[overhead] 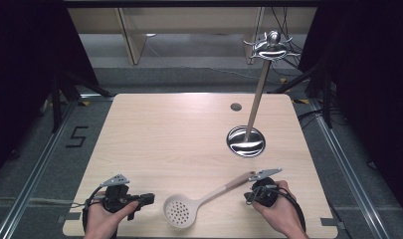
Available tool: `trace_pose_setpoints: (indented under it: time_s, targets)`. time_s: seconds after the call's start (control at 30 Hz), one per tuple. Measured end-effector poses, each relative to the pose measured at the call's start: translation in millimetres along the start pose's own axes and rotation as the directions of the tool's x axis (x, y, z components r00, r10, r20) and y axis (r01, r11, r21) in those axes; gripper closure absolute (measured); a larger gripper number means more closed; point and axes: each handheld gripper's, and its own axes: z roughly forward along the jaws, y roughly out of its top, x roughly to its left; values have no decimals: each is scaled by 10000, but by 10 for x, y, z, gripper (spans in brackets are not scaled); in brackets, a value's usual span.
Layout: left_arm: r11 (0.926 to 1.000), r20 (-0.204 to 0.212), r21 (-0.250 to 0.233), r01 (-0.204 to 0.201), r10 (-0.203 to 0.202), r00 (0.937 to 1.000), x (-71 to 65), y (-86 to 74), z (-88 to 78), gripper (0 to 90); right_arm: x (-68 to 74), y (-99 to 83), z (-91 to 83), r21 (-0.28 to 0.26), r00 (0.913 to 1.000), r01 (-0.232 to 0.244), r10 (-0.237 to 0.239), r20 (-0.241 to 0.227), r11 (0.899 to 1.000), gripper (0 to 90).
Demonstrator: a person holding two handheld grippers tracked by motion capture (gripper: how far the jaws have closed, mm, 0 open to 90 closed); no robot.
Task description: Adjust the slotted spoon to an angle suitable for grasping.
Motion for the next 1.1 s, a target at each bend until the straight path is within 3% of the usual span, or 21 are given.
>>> trace_pose_setpoints:
  time_s: [0.07,0.13,0.23,0.27,0.3,0.37,0.43,0.47,0.53,0.6,0.67,0.7,0.73,0.8,0.87,0.9,0.93,0.97,1.0,1.03,1.1]
  targets:
    - [9999,-269,-32,-166,165,9995,25,49,69,889,5,3,40,70,9999,123,-122,-84,9999,900]
    - [9980,-668,174,-600,610,9959,51,118,145,891,5,15,70,180,9999,29,-27,-151,9998,900]
    - [9857,-968,927,-1404,1493,9840,66,172,272,893,-19,50,101,392,9987,-504,508,-77,9980,900]
    - [9790,-974,1186,-1658,1777,9793,60,181,316,893,-62,73,122,259,9991,-424,426,-83,9988,900]
    - [9751,-1023,1304,-1796,1934,9758,47,184,365,893,-71,94,123,477,9967,-813,811,54,9955,900]
    - [9639,-1011,1608,-2121,2299,9680,44,188,428,893,-129,135,151,543,9941,-1082,1078,98,9926,900]
    - [9580,-717,1710,-2303,2452,9668,35,190,455,893,-182,178,166,624,9897,-1427,1415,235,9878,900]
    - [9602,-601,1549,-2325,2440,9679,18,184,462,893,-209,200,176,643,9871,-1580,1560,349,9853,900]
    - [9521,-415,1415,-2712,2794,9593,-33,189,459,892,-235,229,197,764,9827,-1818,1784,487,9804,900]
    - [9500,-368,1379,-2800,2874,9571,-74,184,473,892,-248,260,216,913,9775,-2086,2046,510,9737,900]
    - [9380,-303,1521,-3114,3193,9472,-80,191,481,892,-269,291,255,1115,9727,-2285,2218,689,9671,900]
    - [9388,-302,1556,-3072,3154,9485,-82,185,490,892,-270,301,268,1107,9701,-2375,2297,781,9651,900]
    - [9389,-364,1590,-3052,3145,9485,-74,180,501,892,-288,309,274,1070,9716,-2346,2295,575,9662,900]
    - [9352,-330,1722,-3094,3194,9471,-64,172,507,892,-290,342,296,1101,9671,-2472,2381,892,9627,900]
    - [9360,-257,1838,-3003,3100,9504,-67,164,510,892,-298,362,300,1050,9719,-2312,2248,692,9672,900]
    - [9361,-322,1843,-2998,3106,9500,-65,170,508,892,-295,377,312,1124,9671,-2473,2379,904,9624,900]
    - [9334,-340,1754,-3130,3235,9456,-60,181,498,892,-303,389,323,1226,9667,-2464,2349,1010,9614,900]
    - [9389,-376,1718,-2982,3088,9504,-62,189,487,892,-304,394,321,1220,9667,-2491,2389,920,9608,900]
    - [9317,-388,1741,-3188,3300,9432,-51,205,470,892,-313,387,319,1036,9724,-2273,2199,777,9683,900]
    - [9326,-431,1863,-3090,3220,9458,-48,200,471,892,-305,397,325,1112,9654,-2532,2436,929,9610,900]
    - [9203,-388,2117,-3289,3442,9381,-24,186,482,892,-312,400,326,1211,9652,-2536,2427,978,9597,900]
